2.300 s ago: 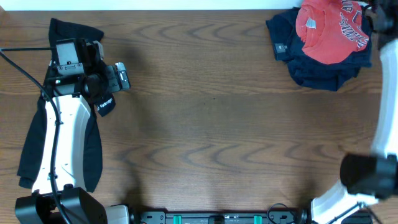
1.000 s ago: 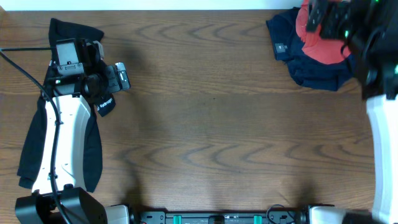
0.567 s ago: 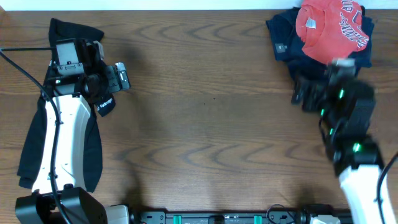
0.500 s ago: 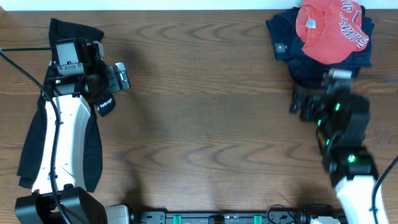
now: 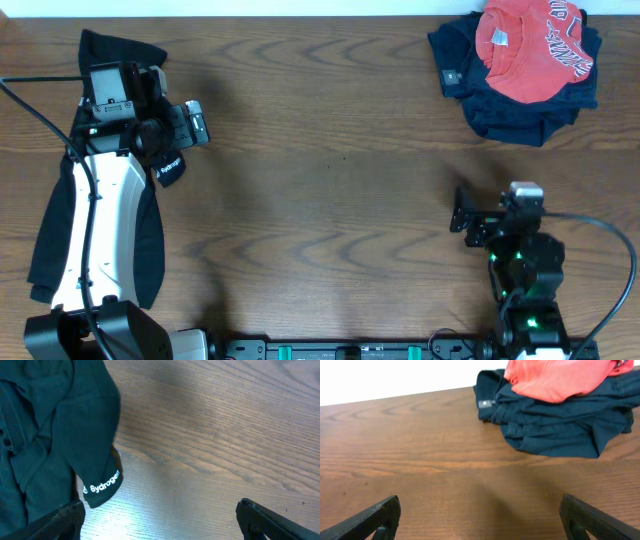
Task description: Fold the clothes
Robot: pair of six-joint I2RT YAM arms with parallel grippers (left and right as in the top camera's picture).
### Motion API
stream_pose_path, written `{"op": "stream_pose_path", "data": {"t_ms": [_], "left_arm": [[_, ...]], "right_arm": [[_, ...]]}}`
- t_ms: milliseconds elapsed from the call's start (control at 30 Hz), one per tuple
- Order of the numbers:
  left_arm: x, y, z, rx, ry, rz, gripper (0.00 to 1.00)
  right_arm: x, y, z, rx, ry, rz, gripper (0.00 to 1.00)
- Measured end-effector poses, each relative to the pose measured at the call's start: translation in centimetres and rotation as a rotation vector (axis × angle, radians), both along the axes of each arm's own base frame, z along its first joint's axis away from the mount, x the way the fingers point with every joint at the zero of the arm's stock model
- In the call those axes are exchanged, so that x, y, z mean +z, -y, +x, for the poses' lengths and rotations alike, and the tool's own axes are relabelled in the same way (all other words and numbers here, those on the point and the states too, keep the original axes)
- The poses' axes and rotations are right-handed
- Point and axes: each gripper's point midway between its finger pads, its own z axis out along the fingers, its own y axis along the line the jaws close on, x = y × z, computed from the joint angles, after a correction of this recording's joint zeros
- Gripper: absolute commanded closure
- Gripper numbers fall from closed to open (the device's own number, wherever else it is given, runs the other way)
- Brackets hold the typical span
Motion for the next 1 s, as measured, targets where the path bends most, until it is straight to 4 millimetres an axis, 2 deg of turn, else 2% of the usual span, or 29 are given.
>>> {"op": "stream_pose_path", "data": {"t_ms": [233,567,767,1000], "left_arm": [[0.0,0.0,0.0,0.0,0.0,0.0,0.02],[0.0,0.0,0.0,0.0,-0.001,0.0,0.02],[0.0,0.0,0.0,0.0,-0.001,0.001,0.02],[0.0,0.0,0.0,0.0,-0.001,0.0,0.02]], "right_arm": [[-2.0,0.0,-1.5,-0.001,0.024,0.001,0.01],[0.7,0.7,-1.8,-0.037,0.14,-0.005,0.01],[-0.9,0.9,-2.5,-0.049,0.073,-0.011,0.01],[2.5,1.0,-2.8,-0.051,0.223,-0.004,0.01]]}}
